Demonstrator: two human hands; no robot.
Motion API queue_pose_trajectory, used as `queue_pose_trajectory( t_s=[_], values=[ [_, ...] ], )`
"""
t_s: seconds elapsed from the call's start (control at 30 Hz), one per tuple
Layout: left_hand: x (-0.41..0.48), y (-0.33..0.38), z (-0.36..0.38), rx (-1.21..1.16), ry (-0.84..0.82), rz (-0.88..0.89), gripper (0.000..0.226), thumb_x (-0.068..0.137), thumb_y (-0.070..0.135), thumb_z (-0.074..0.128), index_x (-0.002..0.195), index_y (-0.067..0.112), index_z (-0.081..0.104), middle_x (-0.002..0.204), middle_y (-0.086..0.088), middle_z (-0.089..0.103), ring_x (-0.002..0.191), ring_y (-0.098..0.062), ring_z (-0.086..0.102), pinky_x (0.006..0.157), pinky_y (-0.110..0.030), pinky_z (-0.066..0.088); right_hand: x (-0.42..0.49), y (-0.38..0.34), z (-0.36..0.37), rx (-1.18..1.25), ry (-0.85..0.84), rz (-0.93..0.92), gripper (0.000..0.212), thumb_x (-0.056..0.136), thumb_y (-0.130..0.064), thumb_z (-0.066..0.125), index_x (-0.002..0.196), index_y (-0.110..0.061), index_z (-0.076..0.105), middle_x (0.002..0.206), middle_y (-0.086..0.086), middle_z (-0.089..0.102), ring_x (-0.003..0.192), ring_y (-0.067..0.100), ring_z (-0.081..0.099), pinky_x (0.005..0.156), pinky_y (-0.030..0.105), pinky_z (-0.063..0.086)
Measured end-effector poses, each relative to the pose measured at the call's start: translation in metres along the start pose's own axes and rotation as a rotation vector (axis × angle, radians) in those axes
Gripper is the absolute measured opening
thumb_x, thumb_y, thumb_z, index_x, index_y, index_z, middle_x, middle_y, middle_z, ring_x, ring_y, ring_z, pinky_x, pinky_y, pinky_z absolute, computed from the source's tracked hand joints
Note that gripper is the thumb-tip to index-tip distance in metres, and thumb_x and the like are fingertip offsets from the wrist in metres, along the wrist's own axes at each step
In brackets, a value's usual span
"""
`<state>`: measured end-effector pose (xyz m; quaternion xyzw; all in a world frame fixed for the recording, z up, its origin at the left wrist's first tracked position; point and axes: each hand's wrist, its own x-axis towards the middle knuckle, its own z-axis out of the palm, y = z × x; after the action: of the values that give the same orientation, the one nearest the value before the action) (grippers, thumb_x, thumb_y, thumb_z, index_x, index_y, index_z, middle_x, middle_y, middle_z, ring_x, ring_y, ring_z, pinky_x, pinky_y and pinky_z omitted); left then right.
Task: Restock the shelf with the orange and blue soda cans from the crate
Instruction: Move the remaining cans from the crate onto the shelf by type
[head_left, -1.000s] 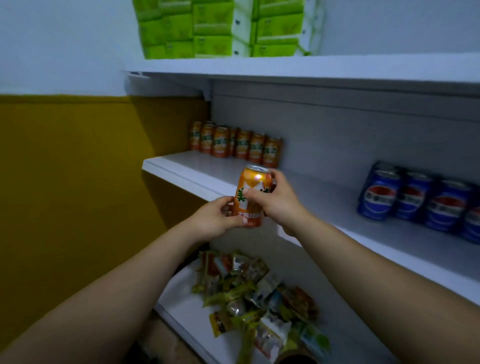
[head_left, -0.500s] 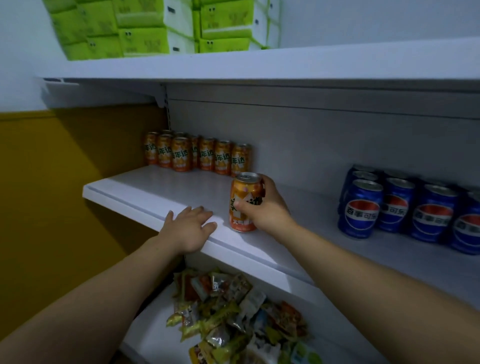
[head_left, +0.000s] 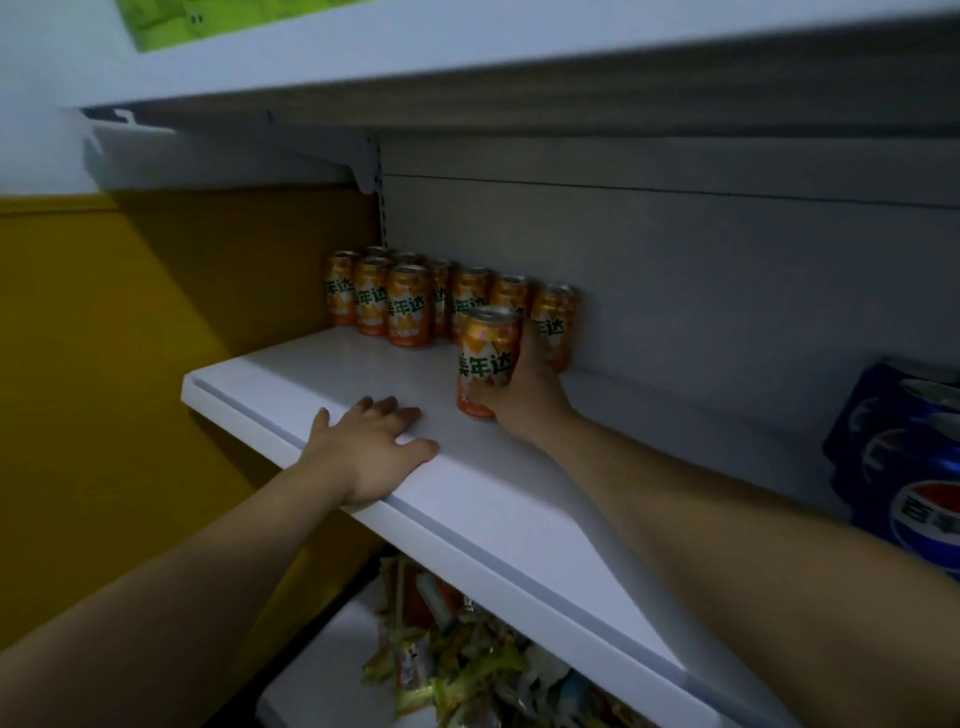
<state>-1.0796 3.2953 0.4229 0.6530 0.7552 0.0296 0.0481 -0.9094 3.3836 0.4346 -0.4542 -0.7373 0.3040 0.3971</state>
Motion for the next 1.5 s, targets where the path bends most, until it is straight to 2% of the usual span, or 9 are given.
queue_pose_trajectory(
  t_s=[0.27, 0.4, 0.67, 0.93, 1.17, 1.27, 1.37, 1.43, 1.5],
  values=[
    [0.000, -0.002, 0.003, -0.021, 0.030, 0.019, 0.064, 0.089, 0.066, 0.024, 0.148, 0.042, 0.015, 0.160, 0.010, 0.005, 0.147, -0.014, 0.000, 0.116, -0.053, -0.001, 0.075, 0.006, 0.044, -0.034, 0.039, -0.025, 0.104, 0.079, -0.030, 0.077, 0.154, -0.027, 0.004, 0.154, 0.004, 0.033, 0.138, 0.025, 0.037, 0.111, 0.041, 0.035],
    [-0.001, -0.003, 0.005, -0.025, 0.047, 0.026, 0.063, 0.089, 0.065, 0.023, 0.148, 0.043, 0.015, 0.160, 0.011, 0.005, 0.147, -0.013, -0.001, 0.117, -0.053, -0.001, 0.096, 0.010, 0.054, -0.067, 0.055, -0.010, 0.100, 0.083, -0.033, 0.073, 0.155, -0.022, 0.004, 0.153, 0.006, 0.035, 0.137, 0.026, 0.038, 0.109, 0.038, 0.035],
    [-0.002, -0.003, 0.006, -0.051, 0.058, 0.029, 0.064, 0.089, 0.066, 0.023, 0.148, 0.043, 0.016, 0.160, 0.011, 0.006, 0.147, -0.013, -0.001, 0.117, -0.052, -0.002, 0.116, 0.011, 0.071, -0.191, 0.111, 0.025, 0.095, 0.087, -0.041, 0.066, 0.154, -0.014, 0.005, 0.154, 0.014, 0.028, 0.138, 0.033, 0.035, 0.108, 0.041, 0.035],
    [-0.004, -0.004, 0.005, -0.075, 0.069, 0.020, 0.064, 0.089, 0.067, 0.025, 0.147, 0.043, 0.017, 0.160, 0.012, 0.006, 0.147, -0.011, -0.001, 0.117, -0.051, -0.003, 0.124, 0.011, 0.075, -0.215, 0.107, 0.066, 0.095, 0.085, -0.044, 0.067, 0.154, -0.012, 0.011, 0.153, 0.014, 0.032, 0.136, 0.034, 0.038, 0.106, 0.041, 0.038],
    [-0.008, -0.003, -0.002, -0.155, 0.050, 0.024, 0.065, 0.087, 0.065, 0.034, 0.146, 0.040, 0.026, 0.159, 0.009, 0.013, 0.147, -0.015, 0.004, 0.116, -0.053, -0.002, 0.085, -0.021, 0.045, -0.237, 0.030, 0.117, 0.098, 0.075, -0.058, 0.069, 0.151, -0.017, 0.022, 0.150, 0.010, 0.037, 0.134, 0.031, 0.041, 0.107, 0.042, 0.040],
    [-0.021, -0.005, -0.012, -0.225, 0.011, 0.032, 0.067, 0.087, 0.061, 0.041, 0.147, 0.034, 0.029, 0.159, 0.006, 0.017, 0.146, -0.016, 0.010, 0.116, -0.054, 0.000, 0.050, -0.043, 0.022, -0.335, -0.059, 0.026, 0.079, 0.073, -0.063, 0.063, 0.140, -0.026, 0.044, 0.135, 0.003, 0.055, 0.117, 0.025, 0.057, 0.092, 0.034, 0.049],
    [-0.058, -0.011, -0.024, -0.424, -0.002, -0.033, 0.091, 0.068, 0.070, 0.047, 0.147, 0.026, 0.032, 0.156, 0.004, 0.026, 0.141, -0.015, 0.028, 0.116, -0.049, 0.019, 0.009, -0.069, 0.004, -0.467, -0.180, -0.048, 0.053, 0.082, -0.052, 0.061, 0.126, -0.024, 0.055, 0.117, 0.003, 0.063, 0.095, 0.019, 0.062, 0.072, 0.028, 0.048],
    [-0.089, -0.017, -0.026, -0.529, 0.043, -0.070, 0.093, 0.069, 0.064, 0.059, 0.146, 0.020, 0.034, 0.155, 0.001, 0.028, 0.140, -0.016, 0.031, 0.115, -0.042, 0.025, -0.019, -0.087, 0.003, -0.541, -0.237, -0.043, 0.057, 0.087, -0.052, 0.059, 0.132, -0.018, 0.051, 0.126, 0.006, 0.059, 0.104, 0.022, 0.059, 0.076, 0.030, 0.047],
    [-0.123, -0.028, -0.023, -0.489, 0.085, -0.115, 0.079, 0.081, 0.053, 0.063, 0.147, 0.021, 0.034, 0.156, 0.000, 0.026, 0.143, -0.018, 0.025, 0.116, -0.035, 0.023, -0.050, -0.109, 0.008, -0.594, -0.281, -0.047, 0.072, 0.089, -0.054, 0.057, 0.145, -0.014, 0.037, 0.143, 0.009, 0.046, 0.123, 0.028, 0.050, 0.092, 0.035, 0.045]
  ],
)
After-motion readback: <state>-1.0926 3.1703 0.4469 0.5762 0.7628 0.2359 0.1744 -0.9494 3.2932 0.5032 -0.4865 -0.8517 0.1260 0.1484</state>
